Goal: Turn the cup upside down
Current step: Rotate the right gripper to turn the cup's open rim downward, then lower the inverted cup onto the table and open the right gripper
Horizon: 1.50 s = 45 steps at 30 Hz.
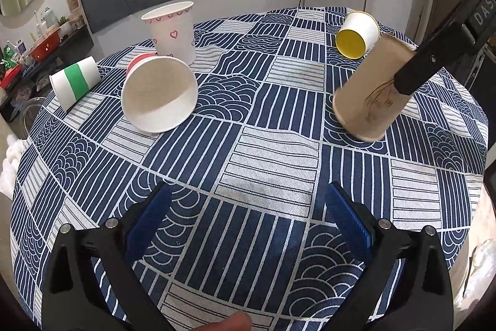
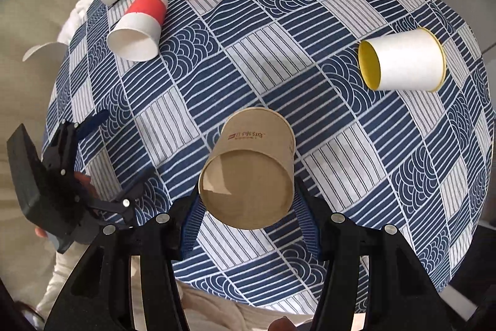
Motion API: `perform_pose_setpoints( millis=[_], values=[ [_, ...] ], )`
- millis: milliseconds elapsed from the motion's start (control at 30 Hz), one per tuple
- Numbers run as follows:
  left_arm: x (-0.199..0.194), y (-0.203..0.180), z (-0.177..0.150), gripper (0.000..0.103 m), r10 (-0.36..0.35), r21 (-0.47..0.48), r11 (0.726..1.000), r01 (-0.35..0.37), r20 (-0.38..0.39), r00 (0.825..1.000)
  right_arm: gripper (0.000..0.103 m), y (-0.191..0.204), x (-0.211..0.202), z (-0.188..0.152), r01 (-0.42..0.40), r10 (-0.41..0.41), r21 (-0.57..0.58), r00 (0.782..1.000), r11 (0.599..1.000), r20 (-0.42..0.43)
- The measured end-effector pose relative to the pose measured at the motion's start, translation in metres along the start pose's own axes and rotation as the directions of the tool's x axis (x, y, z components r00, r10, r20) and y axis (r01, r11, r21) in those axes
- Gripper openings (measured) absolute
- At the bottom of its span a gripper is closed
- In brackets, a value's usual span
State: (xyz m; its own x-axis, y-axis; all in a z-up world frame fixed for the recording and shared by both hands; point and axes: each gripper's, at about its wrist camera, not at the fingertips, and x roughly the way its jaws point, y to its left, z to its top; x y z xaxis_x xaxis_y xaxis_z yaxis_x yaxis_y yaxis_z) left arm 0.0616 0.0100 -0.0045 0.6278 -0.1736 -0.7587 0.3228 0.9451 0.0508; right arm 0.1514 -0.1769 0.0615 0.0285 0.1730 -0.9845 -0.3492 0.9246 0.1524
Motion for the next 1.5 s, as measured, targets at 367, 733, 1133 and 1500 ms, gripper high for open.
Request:
perform_pose_setpoints(
  millis=[367, 733, 1133, 1500],
  values=[
    [-0.006, -0.005, -0.004, 0.097, 0.028, -0.002, 1.0, -0.028, -0.013, 1.0, 0.086, -0.013, -0.025, -0.007, -0.054, 0.054, 0.002, 0.988, 0.999, 0.148],
    [-0.024, -0.029, -0.012, 0.097, 0.035, -0.054, 0.998, -0.032, 0.051, 0.998, 0.091, -0.023, -0.038, -0.066, -0.021, 0.031, -0.03, 0.918, 0.999, 0.395],
    [-0.032, -0.041, -0.021, 0.097, 0.07, -0.115, 0.992, -0.054, 0.136, 0.988, 0.094, -0.03, -0.014, -0.124, 0.006, 0.003, -0.012, 0.8, 1.0, 0.6],
    [-0.032, -0.037, -0.027, 0.097, 0.145, -0.165, 0.98, -0.113, 0.199, 0.969, 0.095, -0.032, 0.024, -0.146, 0.029, -0.053, 0.046, 0.714, 0.999, 0.698]
  ],
)
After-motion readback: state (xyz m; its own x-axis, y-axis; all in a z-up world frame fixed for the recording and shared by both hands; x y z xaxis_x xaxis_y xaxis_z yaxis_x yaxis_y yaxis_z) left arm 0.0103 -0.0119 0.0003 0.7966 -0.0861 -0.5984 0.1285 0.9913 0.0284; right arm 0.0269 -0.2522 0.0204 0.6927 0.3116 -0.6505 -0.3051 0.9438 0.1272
